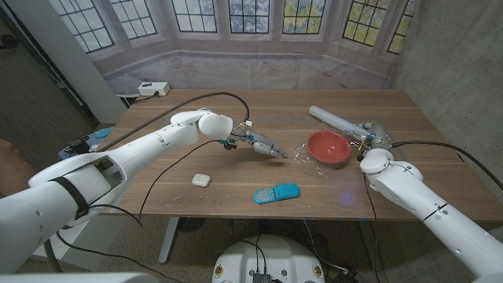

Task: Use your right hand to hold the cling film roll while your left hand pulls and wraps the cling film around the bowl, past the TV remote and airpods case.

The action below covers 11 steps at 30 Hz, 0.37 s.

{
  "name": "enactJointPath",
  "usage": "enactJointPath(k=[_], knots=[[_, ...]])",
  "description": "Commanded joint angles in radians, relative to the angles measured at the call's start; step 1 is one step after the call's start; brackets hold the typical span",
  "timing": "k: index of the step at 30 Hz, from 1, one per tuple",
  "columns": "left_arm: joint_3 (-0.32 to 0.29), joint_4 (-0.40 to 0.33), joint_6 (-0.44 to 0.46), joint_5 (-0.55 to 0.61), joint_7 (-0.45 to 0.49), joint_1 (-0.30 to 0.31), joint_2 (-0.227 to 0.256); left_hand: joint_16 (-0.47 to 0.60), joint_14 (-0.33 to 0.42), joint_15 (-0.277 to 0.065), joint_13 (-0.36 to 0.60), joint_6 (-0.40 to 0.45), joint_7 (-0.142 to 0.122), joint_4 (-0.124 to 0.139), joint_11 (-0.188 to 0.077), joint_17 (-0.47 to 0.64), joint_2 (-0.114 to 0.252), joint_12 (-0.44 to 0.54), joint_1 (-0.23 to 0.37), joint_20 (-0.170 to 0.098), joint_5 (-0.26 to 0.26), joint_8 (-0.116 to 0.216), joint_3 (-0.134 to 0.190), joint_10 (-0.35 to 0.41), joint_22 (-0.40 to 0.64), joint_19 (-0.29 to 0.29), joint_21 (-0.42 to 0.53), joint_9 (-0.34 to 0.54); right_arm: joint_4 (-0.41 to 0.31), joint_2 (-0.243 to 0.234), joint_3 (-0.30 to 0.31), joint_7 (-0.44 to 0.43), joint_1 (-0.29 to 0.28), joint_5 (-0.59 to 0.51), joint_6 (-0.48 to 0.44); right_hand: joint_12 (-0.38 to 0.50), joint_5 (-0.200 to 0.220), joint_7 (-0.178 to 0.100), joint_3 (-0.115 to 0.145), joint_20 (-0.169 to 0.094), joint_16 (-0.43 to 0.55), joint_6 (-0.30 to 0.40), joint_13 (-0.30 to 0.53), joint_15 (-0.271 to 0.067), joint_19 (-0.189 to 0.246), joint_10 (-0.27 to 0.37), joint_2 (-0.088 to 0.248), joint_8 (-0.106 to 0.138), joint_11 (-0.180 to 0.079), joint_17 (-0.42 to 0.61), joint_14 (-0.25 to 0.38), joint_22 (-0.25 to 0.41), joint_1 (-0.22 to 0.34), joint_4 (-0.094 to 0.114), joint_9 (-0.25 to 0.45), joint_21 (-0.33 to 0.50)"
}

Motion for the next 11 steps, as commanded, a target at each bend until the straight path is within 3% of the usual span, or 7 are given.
enactJointPath(k=[1,8,9,10,11], knots=[[-0.042,-0.065,0.022,-0.024,0.041,0.017,0.016,-0.004,-0.005,-0.006,0.001,0.006,-0.001,-0.002,-0.008,-0.002,0.002,-0.003,-0.004,0.003,0.0,-0.002,0.009,0.001,0.001,0.002,0.001,0.001,-0.024,-0.01,0.01,0.0,-0.012,-0.011,0.001,0.0,0.007,-0.058,-0.002,-0.051,0.0,0.062,0.006,-0.111,-0.001,0.007,0.129,0.004,-0.013,0.004,-0.004,0.003,0.072,0.0,0.013,0.001],[-0.066,-0.116,0.05,-0.034,0.055,0.035,0.029,-0.004,-0.004,-0.006,0.001,0.005,-0.002,-0.003,-0.008,-0.002,0.002,-0.002,-0.003,0.002,0.0,-0.003,0.01,0.002,0.001,0.006,0.003,0.001,-0.051,-0.023,0.026,0.01,-0.035,-0.006,0.006,-0.007,0.006,-0.061,-0.005,-0.039,-0.011,0.049,0.005,-0.104,0.0,-0.007,0.127,-0.001,-0.016,-0.001,-0.017,0.003,0.066,0.002,0.012,0.001],[-0.069,-0.122,0.057,-0.037,0.055,0.039,0.031,-0.004,-0.004,-0.006,0.001,0.005,-0.002,-0.003,-0.008,-0.002,0.002,-0.002,-0.003,0.002,0.0,-0.003,0.01,0.002,0.001,0.007,0.003,0.001,-0.056,-0.028,0.034,0.02,-0.046,0.0,0.027,-0.024,0.005,-0.066,-0.01,-0.023,-0.023,0.024,0.001,-0.098,-0.001,-0.04,0.122,-0.011,-0.022,-0.007,-0.031,0.003,0.051,0.008,0.01,0.001],[-0.074,-0.13,0.063,-0.039,0.057,0.044,0.034,-0.004,-0.004,-0.006,0.001,0.005,-0.002,-0.003,-0.008,-0.002,0.002,-0.002,-0.003,0.002,0.0,-0.003,0.011,0.002,0.001,0.007,0.003,0.001,-0.065,-0.043,0.043,0.044,-0.056,0.01,0.042,-0.068,0.002,-0.07,-0.025,0.04,-0.072,-0.065,-0.01,-0.073,-0.019,-0.125,0.101,-0.036,-0.016,-0.023,-0.114,0.003,0.007,0.02,0.003,-0.006],[-0.077,-0.138,0.073,-0.043,0.056,0.049,0.038,-0.004,-0.003,-0.006,0.001,0.005,-0.002,-0.003,-0.008,-0.002,0.002,-0.002,-0.003,0.003,0.0,-0.003,0.011,0.002,0.0,0.007,0.003,0.001,-0.074,-0.06,0.051,0.075,-0.064,0.026,0.051,-0.095,0.004,-0.078,-0.032,0.076,-0.109,-0.119,-0.019,-0.036,-0.049,-0.189,0.092,-0.039,-0.013,-0.032,-0.19,0.003,-0.019,0.026,-0.001,-0.014]])
